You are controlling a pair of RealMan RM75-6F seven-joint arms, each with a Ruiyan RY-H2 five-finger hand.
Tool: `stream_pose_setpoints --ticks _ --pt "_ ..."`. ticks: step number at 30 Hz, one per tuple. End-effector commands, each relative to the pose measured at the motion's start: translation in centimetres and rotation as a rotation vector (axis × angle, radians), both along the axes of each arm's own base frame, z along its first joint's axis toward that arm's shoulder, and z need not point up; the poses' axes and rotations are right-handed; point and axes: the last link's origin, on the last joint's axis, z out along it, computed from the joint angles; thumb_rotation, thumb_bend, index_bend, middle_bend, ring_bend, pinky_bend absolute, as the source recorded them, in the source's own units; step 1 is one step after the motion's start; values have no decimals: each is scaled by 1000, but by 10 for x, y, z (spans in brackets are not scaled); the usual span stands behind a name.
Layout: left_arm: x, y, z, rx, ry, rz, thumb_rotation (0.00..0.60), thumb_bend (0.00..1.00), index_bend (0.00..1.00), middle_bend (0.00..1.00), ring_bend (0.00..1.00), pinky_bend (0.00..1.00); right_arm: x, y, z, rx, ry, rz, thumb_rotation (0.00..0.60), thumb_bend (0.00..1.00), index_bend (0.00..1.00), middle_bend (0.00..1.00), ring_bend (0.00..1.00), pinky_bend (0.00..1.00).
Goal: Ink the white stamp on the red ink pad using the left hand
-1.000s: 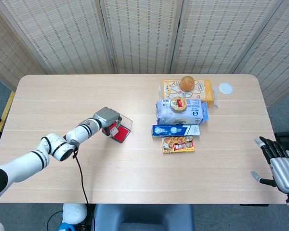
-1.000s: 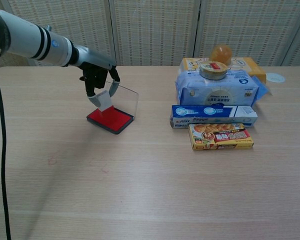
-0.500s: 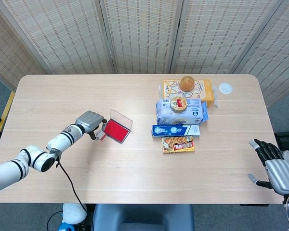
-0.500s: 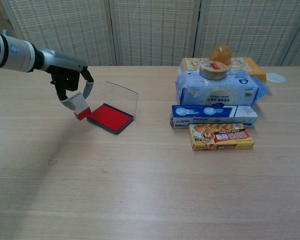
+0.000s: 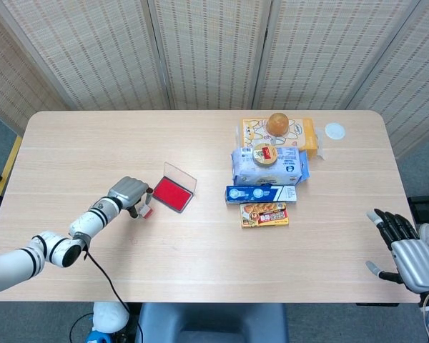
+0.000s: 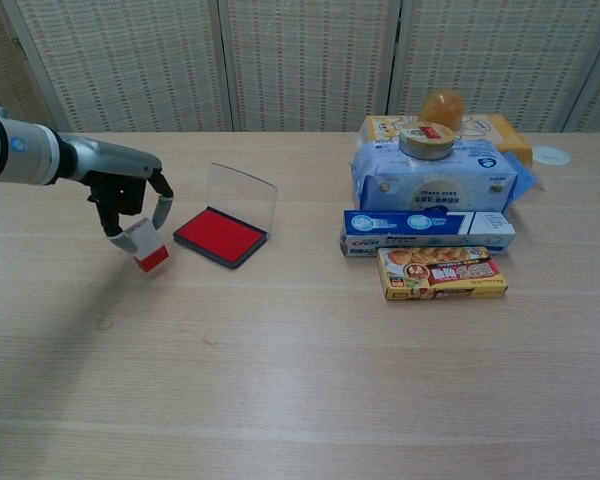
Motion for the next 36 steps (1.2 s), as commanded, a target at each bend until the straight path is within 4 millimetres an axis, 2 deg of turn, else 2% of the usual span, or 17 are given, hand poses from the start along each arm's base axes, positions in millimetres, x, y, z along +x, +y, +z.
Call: stream_pose_setpoints --ticks 1,11,17,24,36 --pt "-1 0 -3 4 0 3 600 412 803 1000 952 813 0 1 1 -1 -1 1 600 232 0 0 0 0" --pt "-7 -4 -10 11 -6 18 600 411 778 1000 945 812 1 4 2 -10 -1 14 600 232 0 0 0 0" --pt "-8 -5 -12 18 -34 37 600 308 631 1000 908 812 2 5 3 -16 -4 20 600 232 0 0 0 0" --pt "-12 -6 -11 25 -28 36 600 270 499 1000 891 812 3 7 3 -18 -3 28 600 233 0 0 0 0" --pt "-17 -15 -15 24 -36 43 600 270 496 1000 891 812 7 14 3 -31 -3 58 600 232 0 0 0 0"
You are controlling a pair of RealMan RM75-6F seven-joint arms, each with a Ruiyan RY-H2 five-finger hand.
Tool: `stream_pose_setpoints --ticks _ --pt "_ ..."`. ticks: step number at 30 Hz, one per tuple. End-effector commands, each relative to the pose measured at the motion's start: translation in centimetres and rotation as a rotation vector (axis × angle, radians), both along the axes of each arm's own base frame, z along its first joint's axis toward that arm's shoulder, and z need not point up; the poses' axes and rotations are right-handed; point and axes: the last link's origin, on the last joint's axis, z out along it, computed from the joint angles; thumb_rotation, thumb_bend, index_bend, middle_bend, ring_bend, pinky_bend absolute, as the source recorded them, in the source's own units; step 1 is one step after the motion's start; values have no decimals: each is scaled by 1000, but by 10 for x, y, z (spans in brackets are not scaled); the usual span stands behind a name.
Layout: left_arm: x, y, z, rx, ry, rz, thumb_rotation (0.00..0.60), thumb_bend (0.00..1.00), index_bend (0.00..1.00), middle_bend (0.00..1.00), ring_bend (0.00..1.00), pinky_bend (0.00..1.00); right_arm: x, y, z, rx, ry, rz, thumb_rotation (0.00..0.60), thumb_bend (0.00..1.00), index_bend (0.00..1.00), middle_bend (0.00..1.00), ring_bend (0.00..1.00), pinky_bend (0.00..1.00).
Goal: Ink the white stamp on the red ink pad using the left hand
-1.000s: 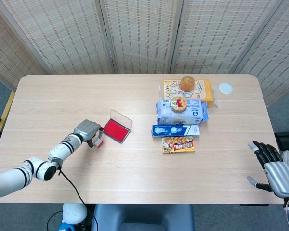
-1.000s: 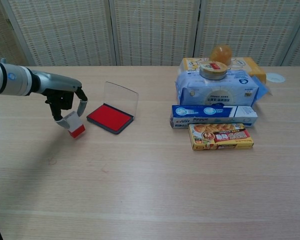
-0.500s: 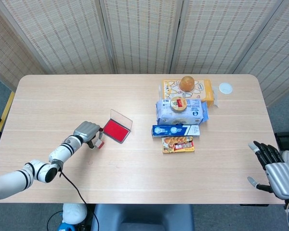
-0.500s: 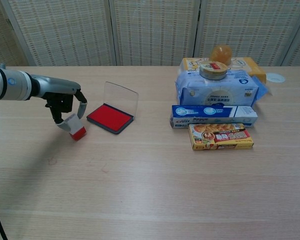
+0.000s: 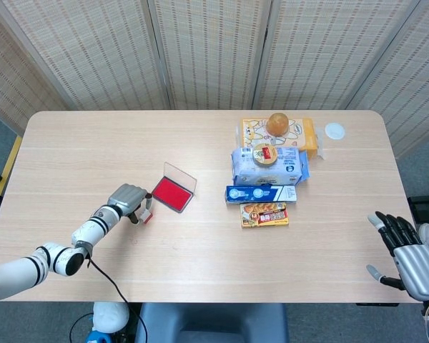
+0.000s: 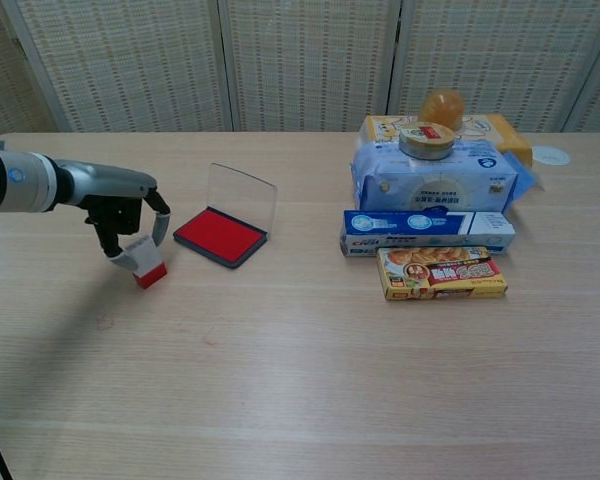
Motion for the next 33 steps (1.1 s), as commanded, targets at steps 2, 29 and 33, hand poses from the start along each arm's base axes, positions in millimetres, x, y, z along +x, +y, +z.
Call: stream_pose_setpoints --ticks 2,29,33 --pt "-1 -2 2 7 -6 0 600 270 492 1000 888 812 1 1 0 -3 1 5 600 232 0 0 0 0" --pt "-23 -105 118 242 -316 34 517 246 0 151 160 444 2 9 3 -15 -11 28 600 233 0 0 0 0" --pt "-52 -148 136 334 -425 -8 543 247 0 0 6 324 -1 3 3 -9 -20 -4 600 232 0 0 0 0"
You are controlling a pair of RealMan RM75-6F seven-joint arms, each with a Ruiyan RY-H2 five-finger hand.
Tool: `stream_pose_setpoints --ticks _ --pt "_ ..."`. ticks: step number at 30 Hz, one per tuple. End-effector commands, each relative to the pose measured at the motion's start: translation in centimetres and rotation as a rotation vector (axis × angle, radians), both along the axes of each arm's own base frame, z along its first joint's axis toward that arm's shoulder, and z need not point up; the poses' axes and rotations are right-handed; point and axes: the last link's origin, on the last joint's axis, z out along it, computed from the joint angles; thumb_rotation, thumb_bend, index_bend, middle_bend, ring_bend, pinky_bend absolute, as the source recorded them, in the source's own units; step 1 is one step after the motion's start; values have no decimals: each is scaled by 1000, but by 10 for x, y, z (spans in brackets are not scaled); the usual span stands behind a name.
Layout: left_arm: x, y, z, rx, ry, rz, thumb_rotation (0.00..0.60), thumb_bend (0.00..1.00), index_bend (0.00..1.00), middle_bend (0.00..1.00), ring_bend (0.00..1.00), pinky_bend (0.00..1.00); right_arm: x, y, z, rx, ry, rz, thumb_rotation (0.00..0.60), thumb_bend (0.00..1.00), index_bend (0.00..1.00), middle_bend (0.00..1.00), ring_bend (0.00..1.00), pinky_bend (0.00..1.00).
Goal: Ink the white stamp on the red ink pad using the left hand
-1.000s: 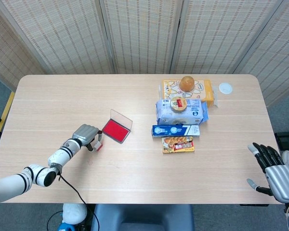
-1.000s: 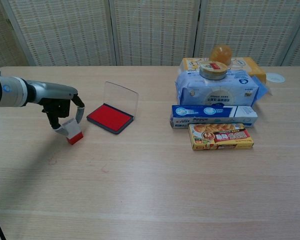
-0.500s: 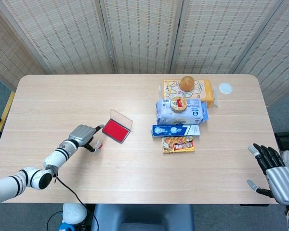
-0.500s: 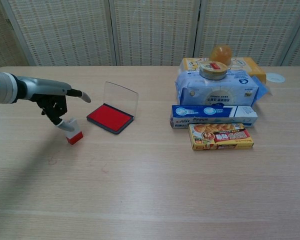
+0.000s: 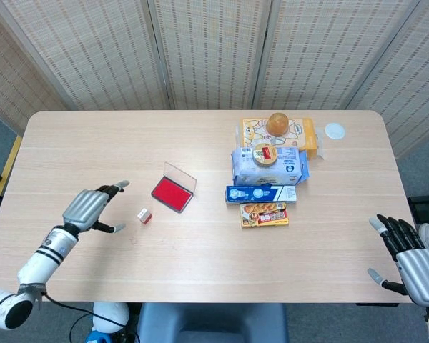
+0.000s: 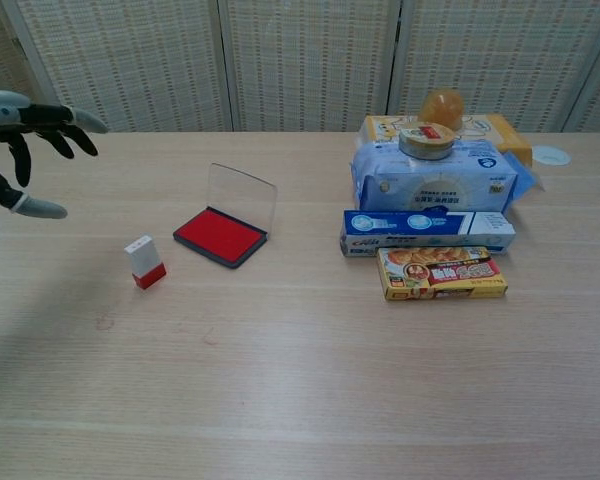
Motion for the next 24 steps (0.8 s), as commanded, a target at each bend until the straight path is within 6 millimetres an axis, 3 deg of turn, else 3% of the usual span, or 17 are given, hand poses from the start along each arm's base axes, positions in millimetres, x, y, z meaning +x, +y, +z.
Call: stream_pose_setpoints --ticks 1,5,10,14,24 --pt "-41 -72 31 115 -156 -29 542 247 0 0 0 295 -3 -6 0 5 -7 -26 600 232 0 0 0 0" --pt "-64 -112 28 196 -169 -57 517 247 0 0 0 235 -4 -10 -2 7 -11 -45 600 232 0 0 0 0" --pt "-90 -144 18 230 -143 -2 522 247 0 0 0 227 -6 -11 -4 13 -19 -63 600 232 0 0 0 0" --pt "-96 -152 17 198 -101 32 578 246 0 0 0 226 -5 -10 -6 11 -17 -66 600 233 0 0 0 0" --pt "-90 -158 18 171 -99 -17 600 246 0 0 0 226 1 -6 -15 11 17 -45 600 232 0 0 0 0"
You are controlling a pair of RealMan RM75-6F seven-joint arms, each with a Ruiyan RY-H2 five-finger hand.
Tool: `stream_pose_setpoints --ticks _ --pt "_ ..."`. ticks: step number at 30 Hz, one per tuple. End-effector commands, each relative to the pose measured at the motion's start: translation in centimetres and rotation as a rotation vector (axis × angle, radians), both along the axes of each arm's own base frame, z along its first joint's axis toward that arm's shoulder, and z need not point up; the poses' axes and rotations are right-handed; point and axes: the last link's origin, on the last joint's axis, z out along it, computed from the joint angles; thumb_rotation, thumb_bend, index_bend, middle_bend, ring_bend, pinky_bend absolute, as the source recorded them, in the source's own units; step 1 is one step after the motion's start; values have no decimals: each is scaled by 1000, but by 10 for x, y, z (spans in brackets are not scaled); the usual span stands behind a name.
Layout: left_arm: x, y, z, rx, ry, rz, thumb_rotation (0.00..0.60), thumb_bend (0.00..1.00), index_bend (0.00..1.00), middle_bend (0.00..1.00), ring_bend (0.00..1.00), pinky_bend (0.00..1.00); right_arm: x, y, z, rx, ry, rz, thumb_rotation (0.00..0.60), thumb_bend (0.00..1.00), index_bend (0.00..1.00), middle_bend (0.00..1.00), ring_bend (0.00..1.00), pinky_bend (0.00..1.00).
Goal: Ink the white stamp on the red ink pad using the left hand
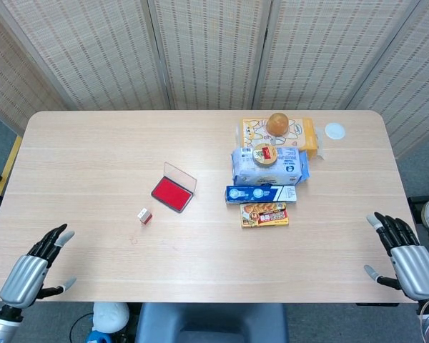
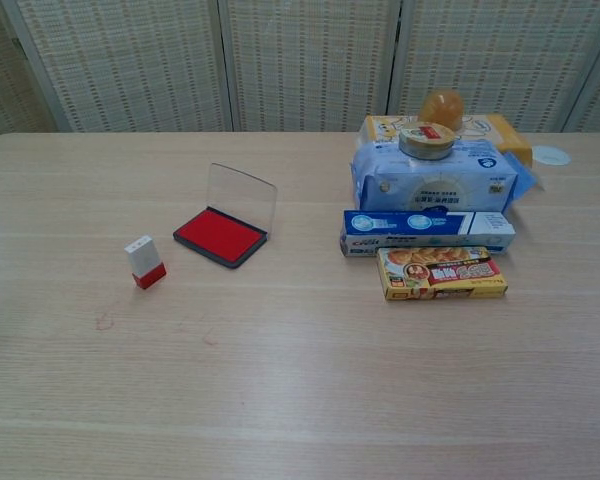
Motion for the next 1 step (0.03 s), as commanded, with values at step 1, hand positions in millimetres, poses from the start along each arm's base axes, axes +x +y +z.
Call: stream_pose_setpoints --ticks 1 --pt "2 0 -2 -20 10 -12 600 246 0 0 0 226 1 1 -1 4 2 3 600 232 0 0 0 0"
